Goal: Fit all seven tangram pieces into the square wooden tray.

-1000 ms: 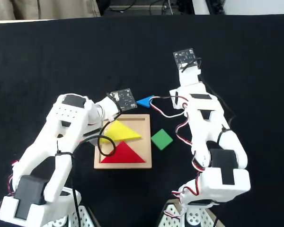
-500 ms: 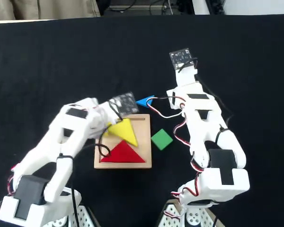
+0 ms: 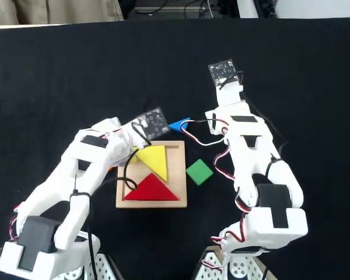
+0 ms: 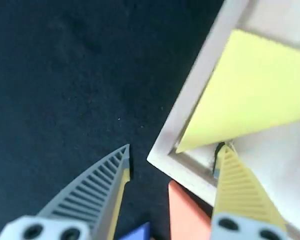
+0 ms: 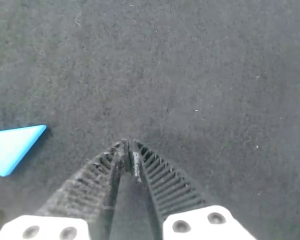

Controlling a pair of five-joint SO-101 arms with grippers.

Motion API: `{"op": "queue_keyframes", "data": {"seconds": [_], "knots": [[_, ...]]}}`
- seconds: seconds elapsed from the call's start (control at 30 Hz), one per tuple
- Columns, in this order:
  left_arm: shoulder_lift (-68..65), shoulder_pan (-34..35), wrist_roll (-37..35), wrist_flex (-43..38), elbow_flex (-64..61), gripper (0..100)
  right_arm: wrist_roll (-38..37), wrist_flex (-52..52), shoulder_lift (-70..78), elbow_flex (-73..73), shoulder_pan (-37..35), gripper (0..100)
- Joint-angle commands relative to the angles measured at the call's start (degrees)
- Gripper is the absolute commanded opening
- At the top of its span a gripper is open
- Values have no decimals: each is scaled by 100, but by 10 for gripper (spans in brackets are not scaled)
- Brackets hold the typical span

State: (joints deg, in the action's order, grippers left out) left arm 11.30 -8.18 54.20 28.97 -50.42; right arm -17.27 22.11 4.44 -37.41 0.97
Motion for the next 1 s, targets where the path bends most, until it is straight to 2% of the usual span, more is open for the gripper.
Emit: {"op": "queue_keyframes", "data": {"seconds": [0.0, 0.1, 0.2, 0.33, 0.43, 0.6, 0.7, 0.8, 0.97], "knots": [[440, 48, -1248, 220, 356, 267, -35, -9, -75, 295, -88, 11], [1284, 321, -2127, 1090, 699, 267, -35, 273, -303, 295, -158, 11], [2444, 699, -2637, 1916, 831, 267, -18, 1055, -945, 286, -387, 11], [4035, 1209, -3349, 2435, 303, 267, 0, 2101, -2018, 119, -932, 11], [5029, 1710, -3842, 2303, -664, 267, 0, 2813, -2668, -101, -1618, 11], [6110, 2343, -4105, 1424, -2448, 267, 176, 4088, -2870, -4, -2629, 15], [6347, 2484, -4369, 897, -3354, 267, 800, 4510, -2536, 251, -2813, 96], [6426, 2501, -4413, 413, -3925, 267, 1064, 4800, -1895, 593, -2875, 198], [6462, 2536, -4413, 378, -3960, 267, 1046, 4985, -576, 1288, -3235, 204]]}}
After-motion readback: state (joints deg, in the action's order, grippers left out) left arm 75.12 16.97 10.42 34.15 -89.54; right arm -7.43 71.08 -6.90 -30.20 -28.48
